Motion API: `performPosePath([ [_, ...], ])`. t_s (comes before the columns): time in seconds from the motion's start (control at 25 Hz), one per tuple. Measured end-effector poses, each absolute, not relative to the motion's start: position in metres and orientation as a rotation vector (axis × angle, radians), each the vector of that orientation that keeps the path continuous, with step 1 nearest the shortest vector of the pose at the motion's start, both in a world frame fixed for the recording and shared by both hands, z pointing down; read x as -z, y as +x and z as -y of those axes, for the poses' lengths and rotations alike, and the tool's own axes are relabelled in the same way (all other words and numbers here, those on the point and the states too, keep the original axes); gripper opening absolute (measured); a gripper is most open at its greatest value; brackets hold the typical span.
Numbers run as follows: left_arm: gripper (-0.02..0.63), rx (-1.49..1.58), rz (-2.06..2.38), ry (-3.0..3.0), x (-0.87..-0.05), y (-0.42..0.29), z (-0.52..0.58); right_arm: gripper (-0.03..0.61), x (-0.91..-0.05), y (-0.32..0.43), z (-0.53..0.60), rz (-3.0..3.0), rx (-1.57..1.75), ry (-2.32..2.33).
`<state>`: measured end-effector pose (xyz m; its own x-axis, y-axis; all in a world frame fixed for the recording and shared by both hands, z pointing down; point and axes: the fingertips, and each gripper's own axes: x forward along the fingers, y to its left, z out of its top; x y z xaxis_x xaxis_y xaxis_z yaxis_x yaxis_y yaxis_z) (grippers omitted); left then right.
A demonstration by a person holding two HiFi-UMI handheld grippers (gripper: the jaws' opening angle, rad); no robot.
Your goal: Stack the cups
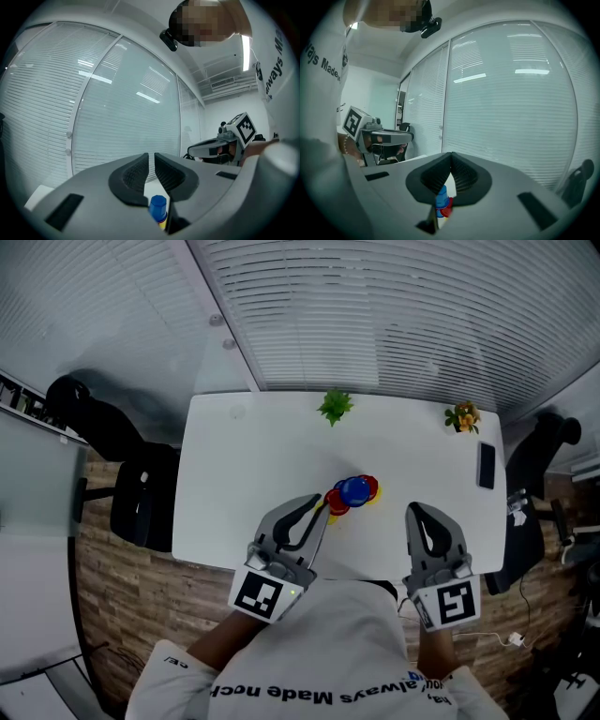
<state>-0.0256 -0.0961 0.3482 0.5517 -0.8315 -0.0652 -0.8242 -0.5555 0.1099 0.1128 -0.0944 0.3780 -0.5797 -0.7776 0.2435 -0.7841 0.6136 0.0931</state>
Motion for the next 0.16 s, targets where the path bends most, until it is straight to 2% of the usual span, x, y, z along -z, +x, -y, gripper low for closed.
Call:
performPosePath([
  [0.16,0.054,0.161,1.448,2.709,-0.3488,-0.0273,0.0964,0.008,-0.3759,0.1115,0.0957,2.586,-0.029,1.28],
])
